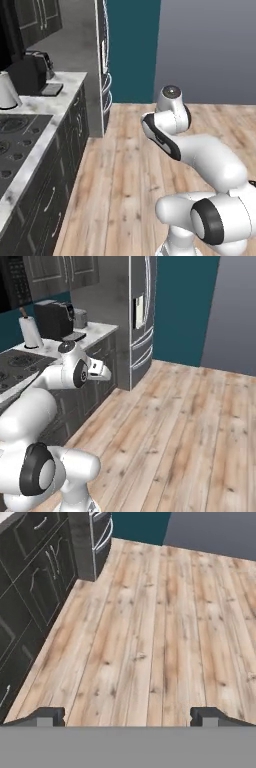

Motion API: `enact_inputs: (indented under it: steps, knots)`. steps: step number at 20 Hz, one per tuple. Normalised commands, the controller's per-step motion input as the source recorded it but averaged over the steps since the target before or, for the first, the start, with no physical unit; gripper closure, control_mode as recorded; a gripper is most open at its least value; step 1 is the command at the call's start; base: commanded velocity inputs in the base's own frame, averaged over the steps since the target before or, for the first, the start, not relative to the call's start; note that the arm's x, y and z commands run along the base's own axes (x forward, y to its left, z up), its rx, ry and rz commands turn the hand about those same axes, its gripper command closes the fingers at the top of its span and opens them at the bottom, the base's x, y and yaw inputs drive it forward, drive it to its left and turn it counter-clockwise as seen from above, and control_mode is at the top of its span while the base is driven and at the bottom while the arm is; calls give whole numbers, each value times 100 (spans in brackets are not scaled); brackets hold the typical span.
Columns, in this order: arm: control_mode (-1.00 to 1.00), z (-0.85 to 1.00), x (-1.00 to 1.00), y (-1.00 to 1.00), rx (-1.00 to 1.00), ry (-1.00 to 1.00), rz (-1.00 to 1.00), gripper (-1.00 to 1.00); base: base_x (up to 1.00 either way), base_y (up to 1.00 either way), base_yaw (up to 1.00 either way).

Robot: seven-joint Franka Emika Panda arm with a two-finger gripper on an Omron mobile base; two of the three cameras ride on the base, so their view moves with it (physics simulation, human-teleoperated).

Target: Four empty soda cans are scattered around the kitchen. Gather all the cans and cluster them next to the stove for recycling.

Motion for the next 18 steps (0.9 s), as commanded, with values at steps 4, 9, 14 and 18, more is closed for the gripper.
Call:
enact_inputs:
  steps: [4, 9, 14, 18]
  knots:
    - [100, 0, 0, 0, 0, 0, 0, -100, 0, -46, -36]
    - [100, 0, 0, 0, 0, 0, 0, -100, 0, -48, -35]
    - [100, 0, 0, 0, 0, 0, 0, -100, 0, -49, -34]
    - [100, 0, 0, 0, 0, 0, 0, -100, 0, -49, -34]
